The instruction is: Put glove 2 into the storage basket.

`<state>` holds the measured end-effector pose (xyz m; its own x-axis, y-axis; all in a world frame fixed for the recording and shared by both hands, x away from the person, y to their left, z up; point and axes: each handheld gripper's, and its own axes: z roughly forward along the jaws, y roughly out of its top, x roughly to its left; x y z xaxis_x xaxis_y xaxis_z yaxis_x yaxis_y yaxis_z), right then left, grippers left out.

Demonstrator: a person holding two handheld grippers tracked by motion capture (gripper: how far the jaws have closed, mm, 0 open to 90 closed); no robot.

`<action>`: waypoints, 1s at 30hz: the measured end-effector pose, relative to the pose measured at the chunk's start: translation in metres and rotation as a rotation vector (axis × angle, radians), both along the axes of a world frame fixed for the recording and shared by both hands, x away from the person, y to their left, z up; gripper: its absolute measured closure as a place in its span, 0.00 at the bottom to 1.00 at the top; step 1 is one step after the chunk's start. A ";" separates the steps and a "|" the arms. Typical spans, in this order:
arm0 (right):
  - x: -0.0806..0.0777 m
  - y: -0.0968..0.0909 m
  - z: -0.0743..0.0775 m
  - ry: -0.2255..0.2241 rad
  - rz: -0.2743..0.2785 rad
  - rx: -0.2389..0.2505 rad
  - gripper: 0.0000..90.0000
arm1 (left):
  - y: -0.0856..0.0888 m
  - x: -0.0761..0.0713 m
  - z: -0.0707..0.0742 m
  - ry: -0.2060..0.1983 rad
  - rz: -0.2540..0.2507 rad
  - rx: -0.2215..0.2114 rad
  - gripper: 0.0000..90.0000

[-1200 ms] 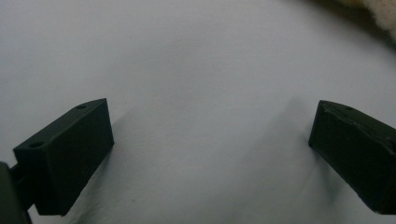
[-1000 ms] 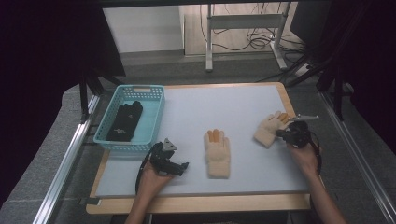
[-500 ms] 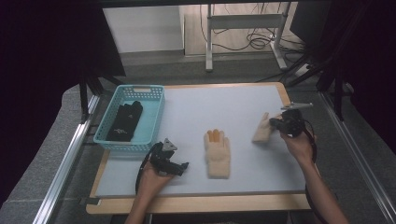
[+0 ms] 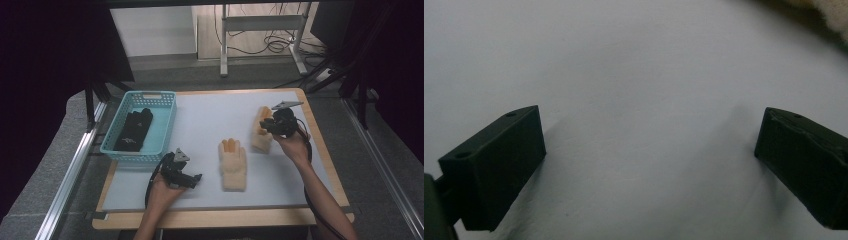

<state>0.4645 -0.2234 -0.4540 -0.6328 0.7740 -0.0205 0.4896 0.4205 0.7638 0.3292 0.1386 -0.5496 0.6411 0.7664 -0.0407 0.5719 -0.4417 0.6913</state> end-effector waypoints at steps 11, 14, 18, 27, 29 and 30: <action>0.010 -0.009 -0.022 0.023 -0.014 -0.036 0.52 | 0.000 0.000 0.000 0.000 -0.001 0.000 0.00; 0.014 -0.007 -0.033 0.031 -0.010 -0.035 0.46 | 0.000 0.000 0.000 0.000 0.000 0.000 0.00; 0.018 0.001 -0.044 0.030 -0.005 -0.031 0.45 | 0.000 0.000 0.000 0.000 0.000 0.000 0.00; 0.028 0.011 -0.068 0.028 0.005 -0.075 0.50 | 0.000 0.000 0.000 0.000 -0.001 0.000 0.00; 0.028 0.009 -0.069 0.029 0.003 -0.056 0.59 | 0.000 0.000 0.000 0.000 -0.001 0.001 0.00; 0.028 0.009 -0.068 0.031 -0.001 -0.054 0.63 | 0.000 0.000 0.000 0.000 0.000 0.000 0.00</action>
